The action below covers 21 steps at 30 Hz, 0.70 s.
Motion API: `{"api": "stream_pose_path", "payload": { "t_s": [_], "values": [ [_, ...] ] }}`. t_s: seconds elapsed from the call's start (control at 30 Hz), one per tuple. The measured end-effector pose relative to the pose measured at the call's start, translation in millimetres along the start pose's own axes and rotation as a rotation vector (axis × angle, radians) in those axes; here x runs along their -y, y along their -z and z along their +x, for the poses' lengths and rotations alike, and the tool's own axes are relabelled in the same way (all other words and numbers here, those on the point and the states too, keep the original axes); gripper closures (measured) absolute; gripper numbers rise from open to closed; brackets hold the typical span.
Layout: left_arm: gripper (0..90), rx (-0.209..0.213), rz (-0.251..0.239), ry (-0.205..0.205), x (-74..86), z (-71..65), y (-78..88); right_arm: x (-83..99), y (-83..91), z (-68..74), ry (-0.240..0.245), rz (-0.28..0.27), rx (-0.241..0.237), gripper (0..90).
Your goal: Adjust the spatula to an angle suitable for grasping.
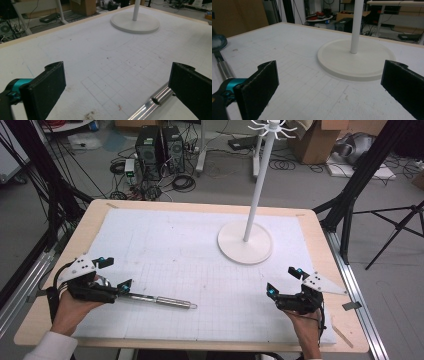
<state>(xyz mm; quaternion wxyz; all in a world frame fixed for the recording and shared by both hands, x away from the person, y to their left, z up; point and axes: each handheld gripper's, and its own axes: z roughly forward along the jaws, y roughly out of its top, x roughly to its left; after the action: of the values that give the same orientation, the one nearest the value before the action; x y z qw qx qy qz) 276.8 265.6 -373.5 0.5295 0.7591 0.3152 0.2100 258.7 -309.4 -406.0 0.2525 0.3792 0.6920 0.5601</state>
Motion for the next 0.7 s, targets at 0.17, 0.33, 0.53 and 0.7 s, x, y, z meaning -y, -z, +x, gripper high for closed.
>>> {"api": "stream_pose_path", "payload": {
  "t_s": [0.17,0.33,0.53,0.7],
  "values": [
    [1.7,0.045,0.034,-0.035,-15.1,7.9,-2.6,-0.2,-0.7,0.4,0.006,-0.001,-0.001,0.3],
    [1.7,0.090,0.081,-0.104,-31.4,15.5,-2.9,-0.1,-0.8,0.3,0.007,0.001,0.001,0.3],
    [1.7,0.142,0.127,-0.168,-45.9,16.2,-6.5,0.1,-1.7,1.5,0.007,0.012,-0.003,0.4],
    [1.7,0.208,0.172,-0.218,-52.6,15.7,-13.6,0.1,-1.3,1.9,0.007,0.013,-0.002,0.4]
  ]
}}
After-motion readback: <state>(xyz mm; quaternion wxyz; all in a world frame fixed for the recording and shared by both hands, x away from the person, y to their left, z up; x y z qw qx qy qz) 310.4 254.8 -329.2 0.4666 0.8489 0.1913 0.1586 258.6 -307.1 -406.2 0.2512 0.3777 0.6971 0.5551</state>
